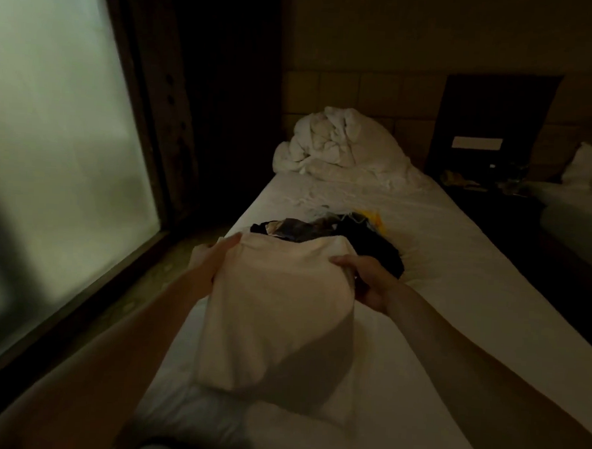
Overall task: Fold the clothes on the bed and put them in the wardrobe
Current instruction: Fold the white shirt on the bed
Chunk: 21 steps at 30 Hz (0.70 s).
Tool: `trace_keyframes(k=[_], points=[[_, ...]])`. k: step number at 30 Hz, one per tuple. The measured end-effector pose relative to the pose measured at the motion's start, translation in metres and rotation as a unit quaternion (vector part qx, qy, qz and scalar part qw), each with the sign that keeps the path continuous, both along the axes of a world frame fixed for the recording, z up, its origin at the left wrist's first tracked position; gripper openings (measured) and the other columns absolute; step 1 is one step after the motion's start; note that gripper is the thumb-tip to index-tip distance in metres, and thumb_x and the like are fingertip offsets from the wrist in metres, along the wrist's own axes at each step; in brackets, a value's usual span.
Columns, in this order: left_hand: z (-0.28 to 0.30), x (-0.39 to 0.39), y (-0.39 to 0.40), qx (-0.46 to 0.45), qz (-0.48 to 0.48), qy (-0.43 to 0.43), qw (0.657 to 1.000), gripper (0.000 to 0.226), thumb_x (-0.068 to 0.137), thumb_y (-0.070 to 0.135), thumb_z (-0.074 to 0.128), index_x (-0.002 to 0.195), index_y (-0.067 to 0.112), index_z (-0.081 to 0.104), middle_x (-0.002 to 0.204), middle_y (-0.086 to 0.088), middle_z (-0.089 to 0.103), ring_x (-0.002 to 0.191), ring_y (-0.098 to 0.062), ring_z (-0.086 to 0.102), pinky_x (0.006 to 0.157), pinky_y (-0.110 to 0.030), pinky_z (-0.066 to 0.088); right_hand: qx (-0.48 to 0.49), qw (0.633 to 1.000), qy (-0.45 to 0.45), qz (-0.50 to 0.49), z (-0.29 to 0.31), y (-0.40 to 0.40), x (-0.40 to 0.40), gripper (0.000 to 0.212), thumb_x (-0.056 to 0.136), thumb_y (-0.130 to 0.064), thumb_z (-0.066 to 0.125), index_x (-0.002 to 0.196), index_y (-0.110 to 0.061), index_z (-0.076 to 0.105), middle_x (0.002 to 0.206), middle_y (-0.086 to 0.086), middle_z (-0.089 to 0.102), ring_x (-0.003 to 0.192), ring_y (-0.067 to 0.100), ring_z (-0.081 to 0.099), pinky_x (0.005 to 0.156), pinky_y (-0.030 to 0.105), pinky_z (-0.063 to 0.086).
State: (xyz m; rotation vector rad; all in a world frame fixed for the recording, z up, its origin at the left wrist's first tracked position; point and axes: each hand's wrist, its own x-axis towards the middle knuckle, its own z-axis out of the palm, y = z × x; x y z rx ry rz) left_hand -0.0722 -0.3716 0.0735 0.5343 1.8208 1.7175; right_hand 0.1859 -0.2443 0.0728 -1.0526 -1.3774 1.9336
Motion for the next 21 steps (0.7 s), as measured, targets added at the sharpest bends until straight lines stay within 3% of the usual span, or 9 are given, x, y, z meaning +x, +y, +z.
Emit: trace_keyframes(k=[2,4,5,7,9,10,12,17,21], points=[[-0.013,-0.022,0.005,-0.02,-0.024,-0.007,0.999,0.077,0.07,0.054,0.078,0.128,0.01,0.051,0.121,-0.008,0.055,0.106,-0.027,0.055,0.09,-0.042,0.048,-0.006,1.0,-0.015,-0.003,-0.013,0.006,-0.018,0.036,0.081,-0.014,0.076,0.113,-0.011,0.061,0.109,0.015,0.069,0.094,0.031,0.068,0.075,0.043,0.059],[-0.028,-0.041,0.017,-0.067,-0.075,-0.016,0.995,0.091,0.068,0.063,0.07,0.137,0.011,0.044,0.13,-0.007,0.05,0.11,-0.027,0.053,0.096,-0.042,0.045,-0.015,0.999,-0.028,-0.01,-0.032,0.018,-0.033,0.03,0.082,-0.012,0.075,0.106,-0.014,0.058,0.105,0.013,0.067,0.095,0.031,0.066,0.083,0.047,0.058],[-0.038,-0.049,0.024,-0.092,-0.1,-0.028,0.99,0.081,0.076,0.059,0.066,0.136,0.009,0.044,0.129,-0.009,0.049,0.106,-0.025,0.054,0.097,-0.041,0.044,-0.017,0.999,-0.043,-0.016,-0.044,0.025,-0.04,0.032,0.082,-0.012,0.076,0.107,-0.014,0.057,0.105,0.012,0.065,0.096,0.031,0.064,0.086,0.049,0.056],[-0.056,-0.056,0.038,-0.132,-0.151,-0.043,0.979,0.034,0.1,0.036,0.046,0.117,0.007,0.05,0.111,-0.014,0.052,0.085,-0.019,0.054,0.085,-0.031,0.05,-0.006,0.995,-0.091,-0.043,-0.07,0.043,-0.054,0.048,0.079,-0.017,0.079,0.12,-0.013,0.053,0.112,0.01,0.061,0.101,0.031,0.062,0.089,0.051,0.055],[-0.083,-0.066,0.058,-0.197,-0.147,0.016,0.969,0.04,0.103,0.036,0.038,0.122,0.002,0.049,0.115,-0.019,0.053,0.09,-0.025,0.058,0.082,-0.034,0.056,0.024,0.987,-0.134,-0.09,-0.096,0.059,-0.067,0.054,0.076,-0.024,0.08,0.121,-0.014,0.052,0.116,0.009,0.059,0.103,0.031,0.06,0.09,0.05,0.055],[-0.095,-0.071,0.069,-0.218,-0.143,0.047,0.964,0.048,0.102,0.039,0.039,0.129,0.0,0.045,0.123,-0.022,0.051,0.101,-0.034,0.059,0.083,-0.039,0.054,0.038,0.981,-0.152,-0.111,-0.108,0.068,-0.073,0.056,0.075,-0.027,0.081,0.121,-0.016,0.051,0.119,0.009,0.058,0.105,0.031,0.06,0.091,0.048,0.054],[-0.113,-0.078,0.087,-0.238,-0.115,0.112,0.958,0.05,0.101,0.04,0.042,0.13,-0.001,0.046,0.127,-0.021,0.05,0.111,-0.039,0.054,0.08,-0.037,0.046,0.072,0.971,-0.186,-0.13,-0.126,0.08,-0.082,0.058,0.077,-0.031,0.08,0.125,-0.016,0.051,0.125,0.008,0.055,0.111,0.029,0.057,0.092,0.04,0.052],[-0.151,-0.091,0.119,-0.266,-0.069,0.246,0.929,0.04,0.094,0.039,0.055,0.095,0.0,0.062,0.09,-0.014,0.062,0.091,-0.033,0.06,0.072,-0.033,0.041,0.205,0.924,-0.307,-0.096,-0.159,0.111,-0.093,0.053,0.081,-0.037,0.075,0.125,-0.022,0.051,0.125,0.004,0.059,0.111,0.026,0.057,0.088,0.032,0.047],[-0.177,-0.098,0.138,-0.287,-0.059,0.278,0.915,0.035,0.092,0.044,0.056,0.098,0.01,0.06,0.093,-0.01,0.063,0.086,-0.029,0.06,0.073,-0.034,0.048,0.269,0.883,-0.38,-0.067,-0.18,0.121,-0.092,0.051,0.084,-0.042,0.071,0.127,-0.028,0.05,0.127,-0.001,0.061,0.113,0.024,0.058,0.087,0.034,0.048]])
